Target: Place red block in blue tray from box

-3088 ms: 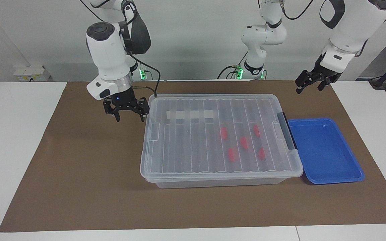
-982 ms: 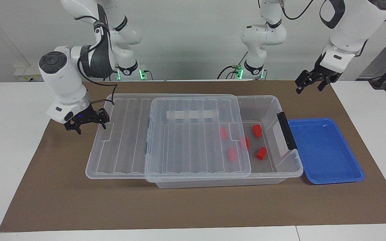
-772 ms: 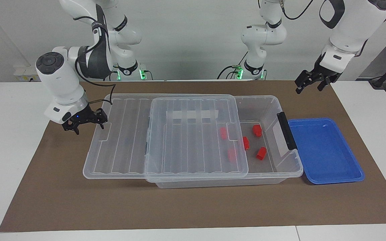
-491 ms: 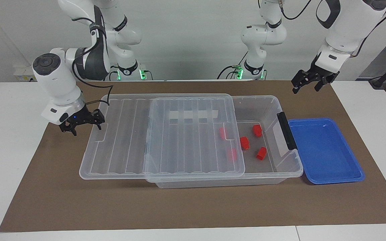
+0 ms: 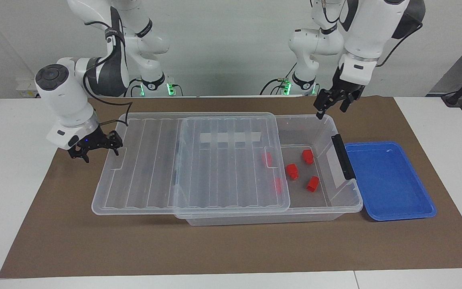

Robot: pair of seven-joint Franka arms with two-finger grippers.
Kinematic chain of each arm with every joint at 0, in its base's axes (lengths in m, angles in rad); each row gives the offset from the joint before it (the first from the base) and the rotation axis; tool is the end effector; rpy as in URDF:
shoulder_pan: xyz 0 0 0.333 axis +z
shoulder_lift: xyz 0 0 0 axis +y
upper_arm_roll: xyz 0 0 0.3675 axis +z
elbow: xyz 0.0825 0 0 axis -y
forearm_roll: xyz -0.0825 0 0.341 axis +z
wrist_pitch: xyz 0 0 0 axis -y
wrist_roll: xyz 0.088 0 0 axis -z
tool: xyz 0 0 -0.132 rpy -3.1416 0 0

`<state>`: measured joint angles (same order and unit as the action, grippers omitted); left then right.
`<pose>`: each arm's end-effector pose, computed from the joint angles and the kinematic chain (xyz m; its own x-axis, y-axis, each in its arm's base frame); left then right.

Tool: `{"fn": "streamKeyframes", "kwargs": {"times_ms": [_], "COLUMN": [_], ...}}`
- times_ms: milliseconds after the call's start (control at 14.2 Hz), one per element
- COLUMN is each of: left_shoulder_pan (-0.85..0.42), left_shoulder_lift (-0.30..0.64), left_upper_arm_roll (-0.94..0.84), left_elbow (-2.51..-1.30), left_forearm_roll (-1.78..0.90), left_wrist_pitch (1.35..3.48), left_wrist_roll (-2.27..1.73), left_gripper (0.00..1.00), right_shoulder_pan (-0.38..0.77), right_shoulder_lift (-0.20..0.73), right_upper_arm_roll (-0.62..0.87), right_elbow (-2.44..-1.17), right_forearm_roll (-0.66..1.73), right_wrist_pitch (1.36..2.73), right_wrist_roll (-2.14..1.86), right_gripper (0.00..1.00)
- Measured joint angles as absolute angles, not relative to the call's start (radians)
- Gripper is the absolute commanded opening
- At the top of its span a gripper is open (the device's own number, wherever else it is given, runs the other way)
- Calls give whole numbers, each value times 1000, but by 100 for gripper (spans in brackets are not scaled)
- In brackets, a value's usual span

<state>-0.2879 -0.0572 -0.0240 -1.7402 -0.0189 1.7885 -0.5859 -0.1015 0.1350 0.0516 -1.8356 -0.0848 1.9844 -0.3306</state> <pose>0.4855 -0.1591 0.6264 0.9581 0.2754 0.0781 0.2701 -0.9601 0.0727 0.5662 -0.0369 0.4989 0.9513 0.3082 -0.0109 0.3082 -0.9486 0.0714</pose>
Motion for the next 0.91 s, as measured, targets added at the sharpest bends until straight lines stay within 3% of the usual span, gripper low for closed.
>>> {"fn": "streamKeyframes", "kwargs": {"times_ms": [211,491,912], "left_shoulder_pan": [-317,-318,-336], "left_shoulder_lift": [26,81,188], "left_upper_arm_roll": [-25,-23,-24], "left_elbow": [-1794,-1960,-1997], "left_forearm_roll": [6,8,126], "left_wrist_pitch": [1915,2152,2276], "left_wrist_roll": [-588,-586,-583], "left_gripper": [100,100,100], "right_shoulder_pan": [-101,-86,-80], "right_shoulder_lift": [99,28,-13], "right_upper_arm_roll": [53,60,105], "right_elbow": [-1835,-1835,-1750], "right_forearm_roll": [-84,-75,-17], "right_wrist_pitch": [1983,1966,1856], "right_wrist_roll": [-304,-134,119], "right_gripper": [100,100,100]}}
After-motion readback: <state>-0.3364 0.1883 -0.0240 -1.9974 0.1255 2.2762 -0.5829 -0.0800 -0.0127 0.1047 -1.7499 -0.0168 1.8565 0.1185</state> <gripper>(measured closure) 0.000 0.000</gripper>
